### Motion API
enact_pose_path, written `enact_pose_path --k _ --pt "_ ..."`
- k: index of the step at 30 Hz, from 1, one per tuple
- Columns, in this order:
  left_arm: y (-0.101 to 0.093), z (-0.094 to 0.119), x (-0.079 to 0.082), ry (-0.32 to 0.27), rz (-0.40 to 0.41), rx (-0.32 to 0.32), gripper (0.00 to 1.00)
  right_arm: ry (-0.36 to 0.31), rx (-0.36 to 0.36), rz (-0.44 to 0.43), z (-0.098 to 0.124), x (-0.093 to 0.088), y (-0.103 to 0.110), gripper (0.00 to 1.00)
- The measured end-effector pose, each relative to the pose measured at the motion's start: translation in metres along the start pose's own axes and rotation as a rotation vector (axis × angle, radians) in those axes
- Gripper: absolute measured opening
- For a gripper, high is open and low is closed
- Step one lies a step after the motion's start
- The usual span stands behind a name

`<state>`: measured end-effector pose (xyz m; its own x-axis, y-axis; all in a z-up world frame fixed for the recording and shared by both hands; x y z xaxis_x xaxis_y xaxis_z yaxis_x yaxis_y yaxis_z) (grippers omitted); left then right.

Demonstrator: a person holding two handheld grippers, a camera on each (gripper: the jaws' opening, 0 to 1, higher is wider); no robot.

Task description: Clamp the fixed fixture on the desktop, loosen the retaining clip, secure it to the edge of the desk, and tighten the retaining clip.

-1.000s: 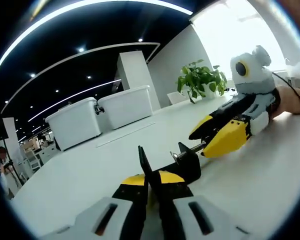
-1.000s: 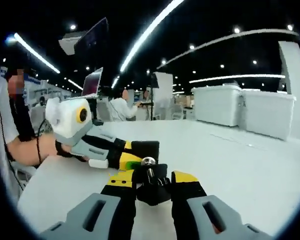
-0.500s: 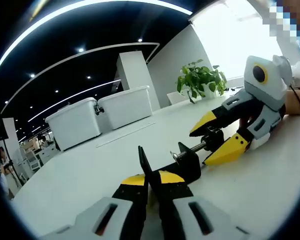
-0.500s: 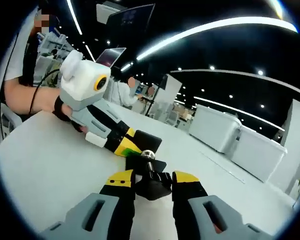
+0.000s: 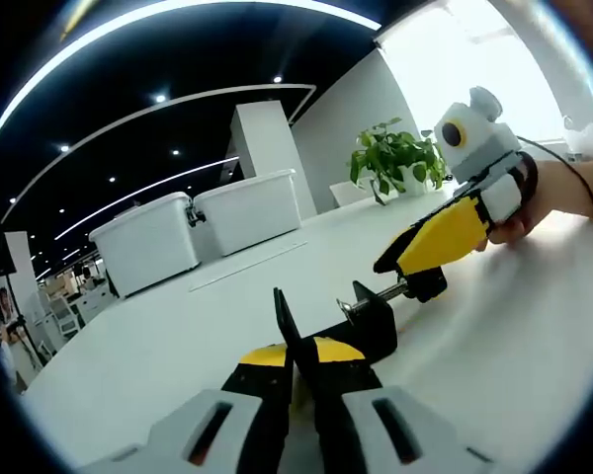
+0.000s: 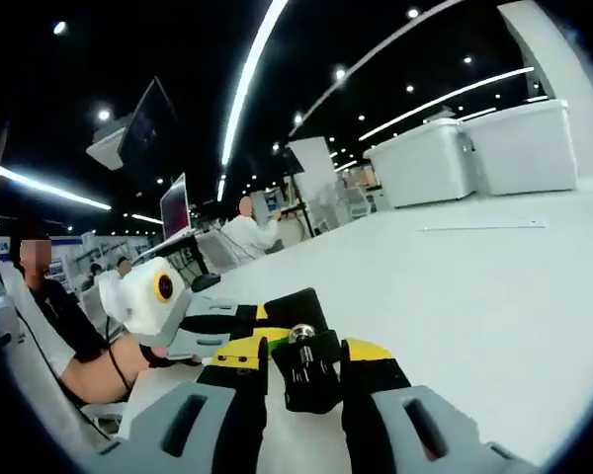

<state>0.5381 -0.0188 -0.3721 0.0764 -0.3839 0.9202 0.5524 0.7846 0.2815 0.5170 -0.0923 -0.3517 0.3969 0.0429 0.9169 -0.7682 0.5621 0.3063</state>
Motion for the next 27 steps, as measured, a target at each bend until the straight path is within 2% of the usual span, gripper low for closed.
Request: enact_pose_path --k 2,4,9,13,14,15,16,18,19,23,27 --pt "0.0 0.0 0.0 0.0 -0.001 0.0 0.07 0.003 -0.02 -0.019 0.001 -0.002 -0.002 0.21" --pt "-0.001 0.001 0.0 0.001 0.001 -0.001 0.07 0.0 -0.019 -0.029 0.002 -0.004 -0.001 0.21" --pt "-0.001 0.003 0.001 0.001 0.0 0.0 0.07 -0.035 -0.026 0.077 0.004 -0.003 0.003 0.2" --pt "-0.001 0.003 0.002 0.0 -0.001 0.001 0.07 -0.075 -0.058 0.301 0.005 0.0 0.01 0.2" --pt "0.0 0.003 0.002 0.0 -0.002 0.001 0.07 -0.084 -0.072 0.385 0.005 0.0 0.011 0.2" --pt "0.0 0.002 0.002 0.0 -0.003 0.002 0.07 -0.077 -0.106 0.522 0.005 -0.004 0.012 0.2" --pt "0.0 0.002 0.002 0.0 -0.002 0.002 0.07 -0.077 -0.125 0.587 0.005 -0.005 0.013 0.21" --pt "-0.001 0.002 0.002 -0.001 -0.005 0.003 0.07 -0.084 -0.164 0.691 0.004 -0.006 0.016 0.21" --pt "0.0 0.002 0.002 0.0 -0.003 0.002 0.07 -0.082 -0.167 0.711 0.003 -0.006 0.016 0.21" --pt "-0.001 0.001 0.001 0.0 -0.001 0.002 0.07 -0.08 -0.166 0.665 0.003 -0.005 0.014 0.21" --pt "0.004 -0.004 0.0 0.001 0.0 0.001 0.07 -0.084 -0.144 0.498 0.007 -0.001 0.009 0.24"
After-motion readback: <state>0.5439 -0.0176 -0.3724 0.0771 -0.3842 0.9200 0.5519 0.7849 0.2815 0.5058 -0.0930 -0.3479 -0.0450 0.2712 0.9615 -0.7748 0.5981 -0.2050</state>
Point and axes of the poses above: the point that each gripper's makers call its tool centre point, and the gripper's own axes: z roughly backward along the fingers, y roughly to its left, x roughly out of its top, the point moved 1 cm from there along z, roughly backward along the fingers, and after that the axes turned 7 degrees about y, right-handed, at the moved point
